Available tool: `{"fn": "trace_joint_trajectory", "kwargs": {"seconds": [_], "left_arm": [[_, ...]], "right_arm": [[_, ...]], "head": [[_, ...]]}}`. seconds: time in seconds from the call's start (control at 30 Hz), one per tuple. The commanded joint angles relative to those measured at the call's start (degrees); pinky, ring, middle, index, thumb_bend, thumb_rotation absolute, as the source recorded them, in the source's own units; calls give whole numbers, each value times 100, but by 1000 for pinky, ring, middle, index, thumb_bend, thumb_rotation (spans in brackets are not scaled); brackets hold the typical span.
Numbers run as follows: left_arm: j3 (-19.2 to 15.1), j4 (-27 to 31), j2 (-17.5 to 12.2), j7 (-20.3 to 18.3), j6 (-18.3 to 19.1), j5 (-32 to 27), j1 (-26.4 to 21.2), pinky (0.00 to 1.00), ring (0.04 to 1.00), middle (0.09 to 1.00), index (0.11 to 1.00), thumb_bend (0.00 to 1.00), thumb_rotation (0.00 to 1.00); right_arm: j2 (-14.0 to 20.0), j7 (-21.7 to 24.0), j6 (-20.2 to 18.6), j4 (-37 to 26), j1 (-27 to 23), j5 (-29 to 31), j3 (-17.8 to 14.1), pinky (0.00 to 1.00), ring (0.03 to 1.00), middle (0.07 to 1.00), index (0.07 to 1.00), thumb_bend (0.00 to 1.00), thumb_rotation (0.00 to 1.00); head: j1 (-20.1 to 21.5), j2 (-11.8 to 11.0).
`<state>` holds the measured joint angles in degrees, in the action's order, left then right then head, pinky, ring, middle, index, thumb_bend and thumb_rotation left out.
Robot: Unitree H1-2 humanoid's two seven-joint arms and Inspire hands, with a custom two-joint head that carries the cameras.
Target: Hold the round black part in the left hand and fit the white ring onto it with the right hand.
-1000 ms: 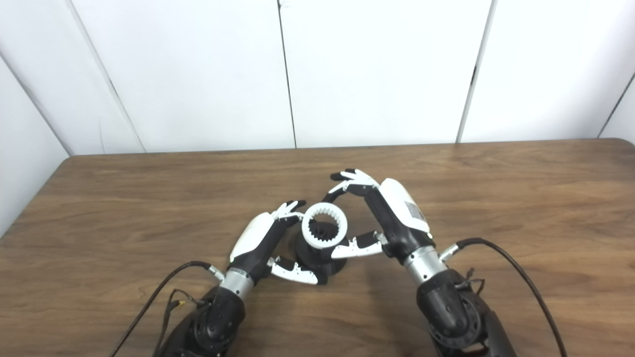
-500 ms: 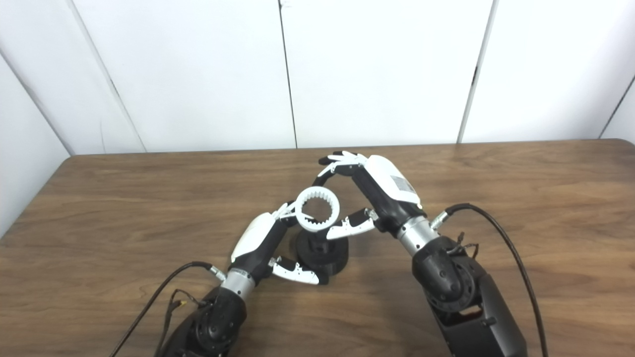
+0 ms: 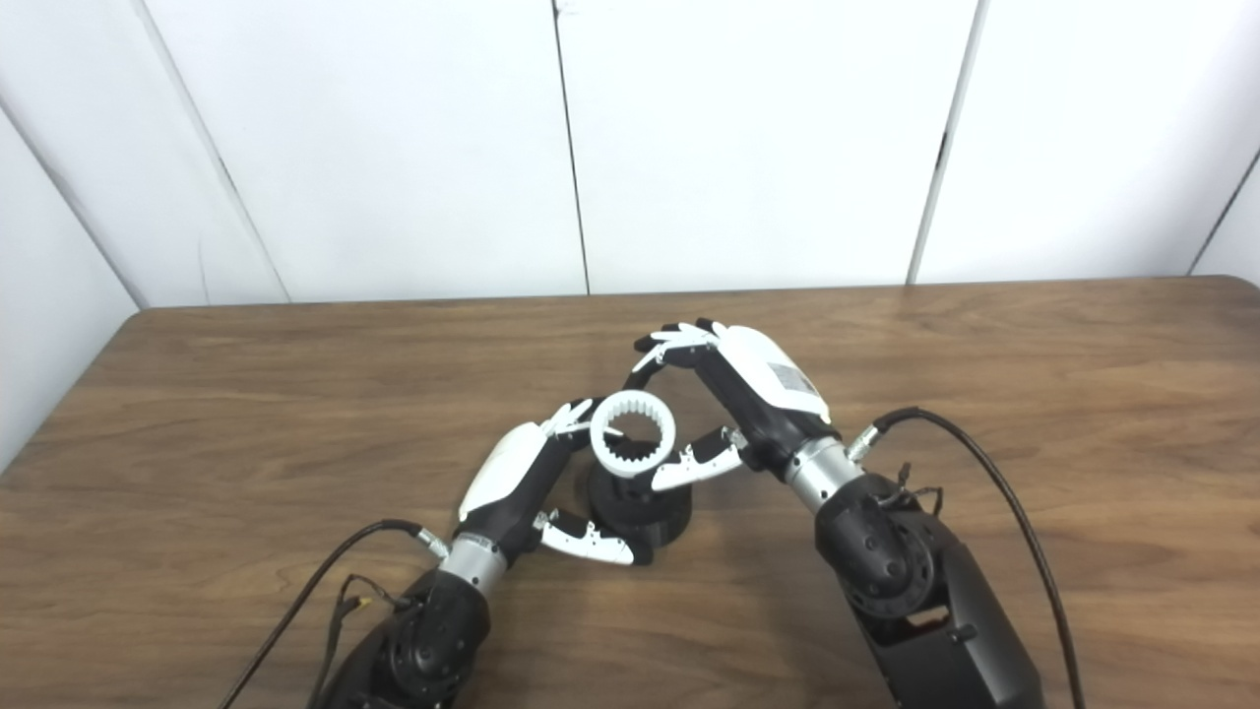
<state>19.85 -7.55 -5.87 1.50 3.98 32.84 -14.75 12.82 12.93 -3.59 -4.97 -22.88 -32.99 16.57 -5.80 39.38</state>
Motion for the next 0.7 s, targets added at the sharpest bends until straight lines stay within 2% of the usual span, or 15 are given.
{"fn": "trace_joint_trajectory", "kwargs": {"seconds": [0.0,0.67], "left_arm": [[35,54,27,-6,-1,124,-145,996,1000,967,620,897,212],[44,174,11,-59,110,118,-145,992,1000,966,621,894,223]], "right_arm": [[54,26,70,-7,-213,-67,24,1000,921,837,480,522,144],[317,135,88,-2,32,-138,291,990,923,836,481,521,146]], "head": [[-6,8],[-8,71]]}}
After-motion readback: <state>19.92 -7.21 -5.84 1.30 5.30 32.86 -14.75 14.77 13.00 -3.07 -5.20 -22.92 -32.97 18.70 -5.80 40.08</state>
